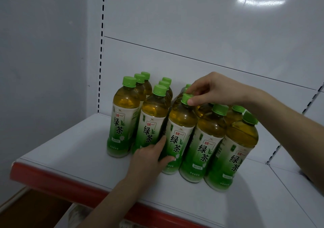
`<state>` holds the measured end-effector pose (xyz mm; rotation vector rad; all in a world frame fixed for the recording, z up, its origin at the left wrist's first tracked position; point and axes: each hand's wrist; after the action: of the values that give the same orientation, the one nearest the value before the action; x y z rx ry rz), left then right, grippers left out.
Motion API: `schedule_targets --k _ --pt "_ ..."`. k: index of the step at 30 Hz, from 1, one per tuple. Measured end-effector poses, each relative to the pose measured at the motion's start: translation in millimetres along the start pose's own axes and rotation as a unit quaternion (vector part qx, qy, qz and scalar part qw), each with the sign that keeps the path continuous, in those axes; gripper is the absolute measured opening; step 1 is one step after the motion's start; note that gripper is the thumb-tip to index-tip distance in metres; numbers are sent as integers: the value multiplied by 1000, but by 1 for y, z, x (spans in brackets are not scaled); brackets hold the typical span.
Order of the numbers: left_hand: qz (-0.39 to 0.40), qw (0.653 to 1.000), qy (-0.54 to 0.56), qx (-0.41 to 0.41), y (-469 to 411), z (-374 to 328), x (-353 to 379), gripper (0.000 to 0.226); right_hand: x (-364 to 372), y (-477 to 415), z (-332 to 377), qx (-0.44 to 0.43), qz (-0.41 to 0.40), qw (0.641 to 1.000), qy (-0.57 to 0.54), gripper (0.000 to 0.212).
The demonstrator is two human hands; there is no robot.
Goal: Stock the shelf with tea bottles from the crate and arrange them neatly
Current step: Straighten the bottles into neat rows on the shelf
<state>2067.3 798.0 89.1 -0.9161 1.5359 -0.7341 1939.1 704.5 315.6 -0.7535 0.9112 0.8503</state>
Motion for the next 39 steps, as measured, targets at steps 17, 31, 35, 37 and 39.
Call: schedule_targets --k 17,31,35,37,39 --pt "-51 995 14 86 0 -45 -10 43 -53 4 -48 117 -99 986 57 29" --pt "-6 999 -3 42 5 -64 19 55 -29 -33 -84 144 11 980 140 34" --pt "1 999 3 43 5 -62 21 56 -33 -37 -89 137 16 979 147 32" --pt "2 999 3 43 5 -62 21 55 -36 -39 -91 143 23 981 129 32" --pt "3 999 3 43 5 -62 21 54 -36 -40 -91 147 19 982 115 31"
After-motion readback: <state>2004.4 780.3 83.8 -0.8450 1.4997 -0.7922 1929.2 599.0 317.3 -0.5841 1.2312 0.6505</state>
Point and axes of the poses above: each hand's wrist, its own y-axis away from the middle knuckle, its own x-axis out of the palm, z = x × y, and after that the axes turned 8 degrees about -y, right-handed
